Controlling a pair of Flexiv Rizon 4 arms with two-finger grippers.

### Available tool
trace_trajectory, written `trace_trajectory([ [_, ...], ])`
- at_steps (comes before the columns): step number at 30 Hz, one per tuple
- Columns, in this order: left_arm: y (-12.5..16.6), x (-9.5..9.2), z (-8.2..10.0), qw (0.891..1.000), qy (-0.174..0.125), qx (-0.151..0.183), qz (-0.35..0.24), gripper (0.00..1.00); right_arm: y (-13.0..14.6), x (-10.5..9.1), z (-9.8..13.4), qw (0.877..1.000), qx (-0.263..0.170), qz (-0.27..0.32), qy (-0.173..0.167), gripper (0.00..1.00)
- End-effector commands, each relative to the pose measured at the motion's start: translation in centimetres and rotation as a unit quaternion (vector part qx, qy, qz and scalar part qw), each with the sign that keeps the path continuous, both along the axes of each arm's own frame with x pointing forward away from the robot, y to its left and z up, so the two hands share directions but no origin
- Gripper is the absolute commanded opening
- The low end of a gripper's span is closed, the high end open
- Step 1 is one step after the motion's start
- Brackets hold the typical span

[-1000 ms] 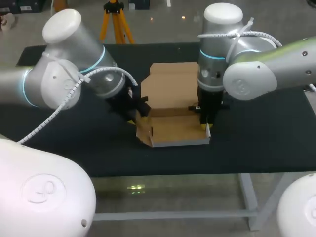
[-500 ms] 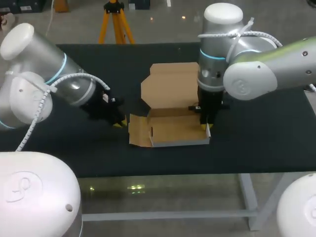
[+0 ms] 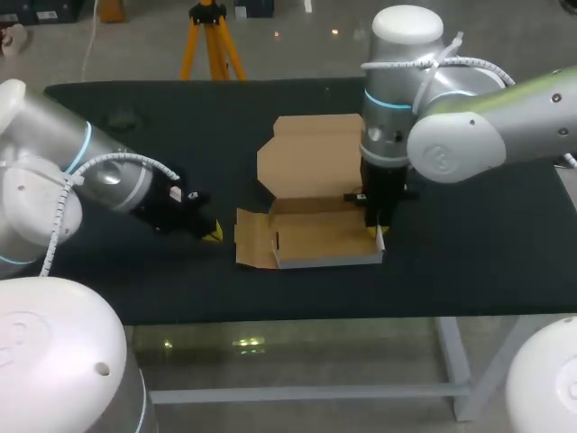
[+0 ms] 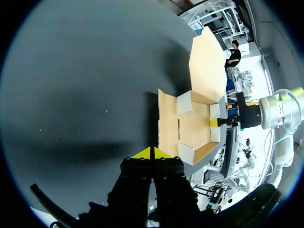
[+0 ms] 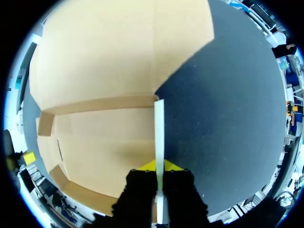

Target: Assemble the packaging by folding the flat box into shape, placing the metal phone stand inside, and closing the box properly

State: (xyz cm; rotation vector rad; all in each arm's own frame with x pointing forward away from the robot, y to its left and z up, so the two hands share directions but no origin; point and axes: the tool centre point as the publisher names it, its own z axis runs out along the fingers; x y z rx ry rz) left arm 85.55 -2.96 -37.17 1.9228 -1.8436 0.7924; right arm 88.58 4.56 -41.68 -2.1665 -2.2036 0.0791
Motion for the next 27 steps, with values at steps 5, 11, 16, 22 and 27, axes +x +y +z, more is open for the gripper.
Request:
trace_trajectory([
  [5, -0.1, 0.7, -1.7, 1.000, 0.001, -0.018, -0.007, 0.00, 0.1, 0.0, 0.1, 1.000, -0.001, 0.000, 0.001, 0.00],
  [11, -0.2, 0.8, -2.5, 0.999, 0.001, -0.047, -0.016, 0.00, 0.1, 0.0, 0.1, 1.000, -0.001, 0.000, 0.001, 0.00],
  [16, -0.6, 1.0, -3.1, 0.998, 0.002, -0.064, -0.023, 0.00, 0.1, 0.0, 0.1, 1.000, -0.001, 0.000, 0.001, 0.00],
  [22, -1.5, 1.0, -3.6, 0.995, 0.002, -0.095, -0.035, 0.00, 0.1, 0.0, 0.1, 1.000, -0.001, 0.000, 0.001, 0.00],
  [27, -2.6, 1.0, -3.6, 0.992, 0.000, -0.114, -0.046, 0.00, 0.1, 0.0, 0.1, 1.000, -0.001, 0.000, 0.001, 0.00],
])
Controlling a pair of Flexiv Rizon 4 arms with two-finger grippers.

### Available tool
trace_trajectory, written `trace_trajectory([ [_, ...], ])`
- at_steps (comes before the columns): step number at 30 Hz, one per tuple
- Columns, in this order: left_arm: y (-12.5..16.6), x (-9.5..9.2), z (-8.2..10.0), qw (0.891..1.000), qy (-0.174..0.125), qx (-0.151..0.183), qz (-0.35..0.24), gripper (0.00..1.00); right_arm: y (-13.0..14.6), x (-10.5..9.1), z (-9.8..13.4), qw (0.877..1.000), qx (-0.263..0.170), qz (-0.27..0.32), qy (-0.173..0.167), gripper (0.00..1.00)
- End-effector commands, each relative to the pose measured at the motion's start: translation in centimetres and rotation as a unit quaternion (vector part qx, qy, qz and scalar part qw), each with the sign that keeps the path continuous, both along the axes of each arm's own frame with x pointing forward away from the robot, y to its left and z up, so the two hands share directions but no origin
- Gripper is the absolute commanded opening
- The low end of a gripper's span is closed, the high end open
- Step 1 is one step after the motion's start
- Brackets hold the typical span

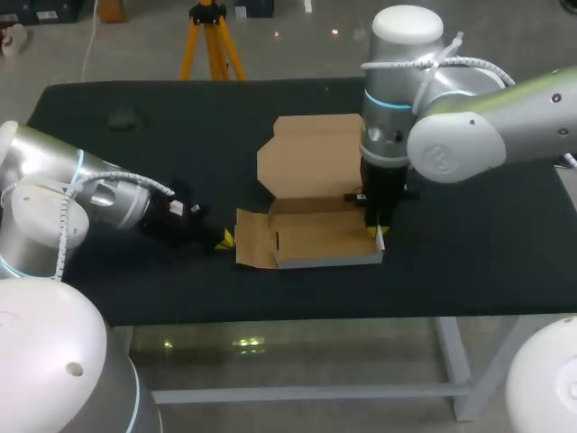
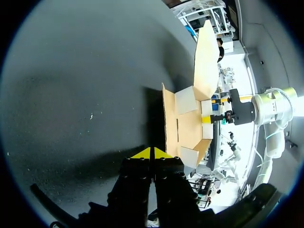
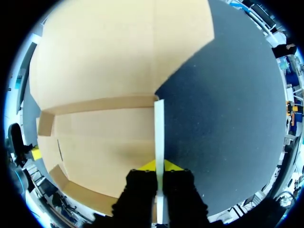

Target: Assemble the packaging by folding the flat box into shape, placing the metal phone stand inside, and closing the box properly

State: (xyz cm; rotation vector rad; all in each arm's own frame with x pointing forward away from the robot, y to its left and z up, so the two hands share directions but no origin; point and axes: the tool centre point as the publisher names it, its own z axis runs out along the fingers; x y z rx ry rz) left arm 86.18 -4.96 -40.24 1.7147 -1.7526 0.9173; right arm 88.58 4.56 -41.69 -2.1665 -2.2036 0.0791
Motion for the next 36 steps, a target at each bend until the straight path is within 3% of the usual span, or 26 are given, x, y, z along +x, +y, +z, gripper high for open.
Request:
trace_trajectory([
  [1, -0.8, 0.4, -0.5, 1.000, 0.000, -0.017, -0.011, 0.00, 0.1, 0.0, 0.1, 1.000, -0.001, 0.000, 0.001, 0.00],
  [31, -5.8, -0.1, 3.6, 0.993, -0.028, -0.098, -0.055, 0.00, 0.1, 0.0, 0.1, 1.000, -0.001, 0.000, 0.001, 0.00],
  [36, -6.5, -0.2, 3.9, 0.993, -0.032, -0.098, -0.060, 0.10, 0.1, 0.0, 0.1, 1.000, -0.001, 0.000, 0.001, 0.00],
])
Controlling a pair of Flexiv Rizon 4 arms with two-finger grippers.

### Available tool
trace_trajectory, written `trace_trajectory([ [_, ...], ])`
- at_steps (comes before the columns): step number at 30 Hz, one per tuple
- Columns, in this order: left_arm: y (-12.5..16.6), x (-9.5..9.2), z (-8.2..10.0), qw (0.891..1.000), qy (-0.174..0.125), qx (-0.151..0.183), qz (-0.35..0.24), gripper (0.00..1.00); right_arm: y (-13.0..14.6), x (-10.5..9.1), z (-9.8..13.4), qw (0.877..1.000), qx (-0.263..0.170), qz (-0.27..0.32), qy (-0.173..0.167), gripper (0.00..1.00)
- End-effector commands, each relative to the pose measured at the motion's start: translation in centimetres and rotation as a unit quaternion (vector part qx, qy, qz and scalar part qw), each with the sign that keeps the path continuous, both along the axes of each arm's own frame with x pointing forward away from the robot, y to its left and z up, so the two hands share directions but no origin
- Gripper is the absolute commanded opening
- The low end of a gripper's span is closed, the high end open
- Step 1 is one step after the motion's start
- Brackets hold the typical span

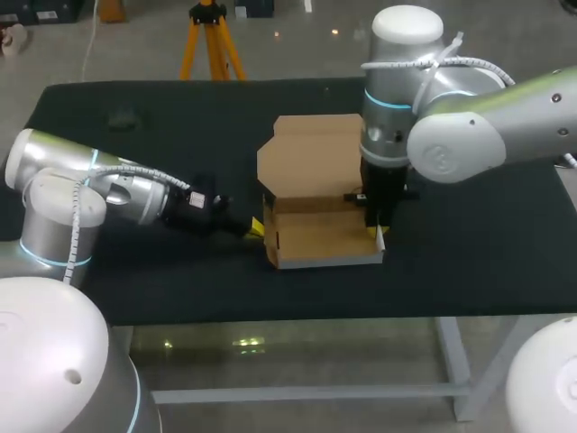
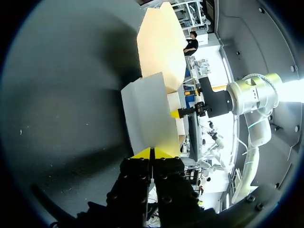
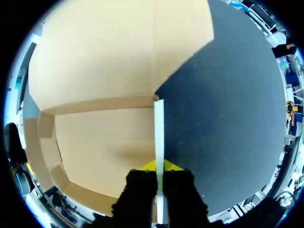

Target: Assemble the packaging by folding the flat box into shape, placing the metal phone stand inside, and closing the box properly

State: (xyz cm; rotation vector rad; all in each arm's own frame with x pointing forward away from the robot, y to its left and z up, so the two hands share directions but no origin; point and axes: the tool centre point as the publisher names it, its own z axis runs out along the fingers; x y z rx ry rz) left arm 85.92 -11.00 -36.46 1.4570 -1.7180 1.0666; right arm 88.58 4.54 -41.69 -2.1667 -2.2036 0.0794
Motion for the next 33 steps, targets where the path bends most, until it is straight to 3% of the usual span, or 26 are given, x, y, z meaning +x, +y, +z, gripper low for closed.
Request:
trace_trajectory([
  [1, -0.5, 0.1, 0.1, 1.000, -0.001, 0.001, -0.002, 0.12, 0.1, 0.0, 0.1, 1.000, -0.001, 0.000, 0.001, 0.00],
  [4, -0.7, 0.0, 0.1, 1.000, -0.003, 0.002, -0.002, 0.22, 0.1, 0.0, 0.1, 1.000, -0.001, 0.000, 0.001, 0.00],
  [6, -0.8, 0.0, 0.1, 1.000, -0.003, 0.001, -0.002, 0.24, 0.1, 0.0, 0.1, 1.000, -0.001, 0.000, 0.001, 0.00],
  [22, -2.4, -0.3, -0.2, 1.000, -0.003, 0.010, -0.003, 0.28, 0.1, 0.0, 0.1, 1.000, -0.001, 0.000, 0.001, 0.00],
  [29, -3.0, -0.1, -0.2, 0.999, -0.005, 0.036, 0.008, 0.30, 0.1, 0.0, 0.1, 1.000, -0.001, 0.000, 0.001, 0.00],
  [33, -3.3, 0.0, -0.3, 0.998, -0.007, 0.055, 0.016, 0.36, 0.1, 0.0, 0.1, 1.000, -0.001, 0.000, 0.001, 0.00],
])
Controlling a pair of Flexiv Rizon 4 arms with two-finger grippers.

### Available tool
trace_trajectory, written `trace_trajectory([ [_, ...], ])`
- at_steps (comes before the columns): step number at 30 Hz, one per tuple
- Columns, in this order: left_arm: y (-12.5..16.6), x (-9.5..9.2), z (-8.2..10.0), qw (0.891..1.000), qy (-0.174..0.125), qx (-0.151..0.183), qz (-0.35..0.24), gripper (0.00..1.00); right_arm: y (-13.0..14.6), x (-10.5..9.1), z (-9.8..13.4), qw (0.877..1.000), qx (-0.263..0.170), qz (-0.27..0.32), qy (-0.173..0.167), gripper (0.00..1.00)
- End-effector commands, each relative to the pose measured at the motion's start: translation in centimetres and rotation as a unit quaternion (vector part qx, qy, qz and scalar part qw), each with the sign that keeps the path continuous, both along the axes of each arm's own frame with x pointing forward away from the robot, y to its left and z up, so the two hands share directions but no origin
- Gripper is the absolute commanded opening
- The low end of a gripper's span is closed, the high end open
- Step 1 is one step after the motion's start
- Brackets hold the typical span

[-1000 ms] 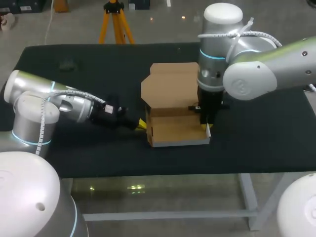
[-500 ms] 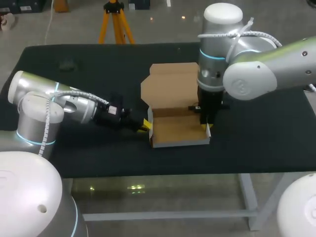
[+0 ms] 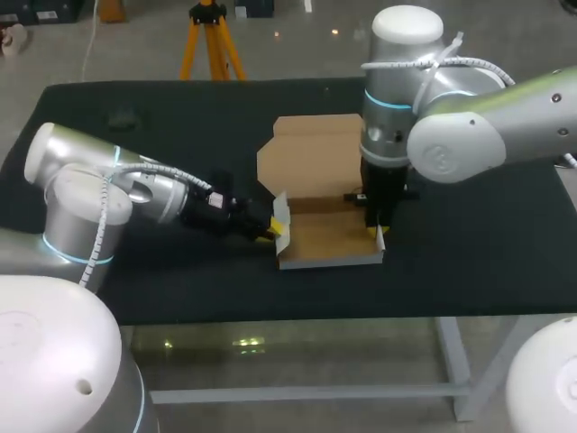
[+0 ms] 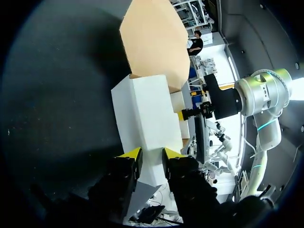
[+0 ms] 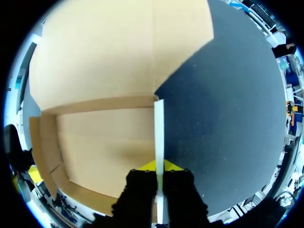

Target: Assemble the packaging by folding the flat box into shape, placing the metal phone stand inside, and closing the box properly

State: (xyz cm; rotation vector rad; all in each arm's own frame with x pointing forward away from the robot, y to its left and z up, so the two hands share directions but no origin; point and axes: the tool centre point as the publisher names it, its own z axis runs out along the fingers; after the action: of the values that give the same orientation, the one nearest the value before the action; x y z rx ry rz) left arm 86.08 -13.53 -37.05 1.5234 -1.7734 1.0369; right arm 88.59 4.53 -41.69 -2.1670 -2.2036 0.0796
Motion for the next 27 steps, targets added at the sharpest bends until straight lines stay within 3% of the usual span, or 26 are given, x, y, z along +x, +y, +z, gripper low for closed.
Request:
trace_trajectory([
  [1, -0.8, -0.1, 0.3, 1.000, 0.001, 0.023, 0.007, 0.36, 0.1, 0.0, 0.1, 1.000, -0.001, 0.000, 0.001, 0.00],
  [12, -1.1, 0.7, -0.1, 0.997, 0.007, 0.068, 0.019, 0.34, 0.1, 0.0, 0.1, 1.000, -0.001, 0.000, 0.001, 0.00],
  [27, -1.5, 1.8, -1.2, 0.986, 0.018, 0.162, 0.034, 0.36, 0.1, 0.0, 0.1, 1.000, -0.001, 0.000, 0.001, 0.00],
])
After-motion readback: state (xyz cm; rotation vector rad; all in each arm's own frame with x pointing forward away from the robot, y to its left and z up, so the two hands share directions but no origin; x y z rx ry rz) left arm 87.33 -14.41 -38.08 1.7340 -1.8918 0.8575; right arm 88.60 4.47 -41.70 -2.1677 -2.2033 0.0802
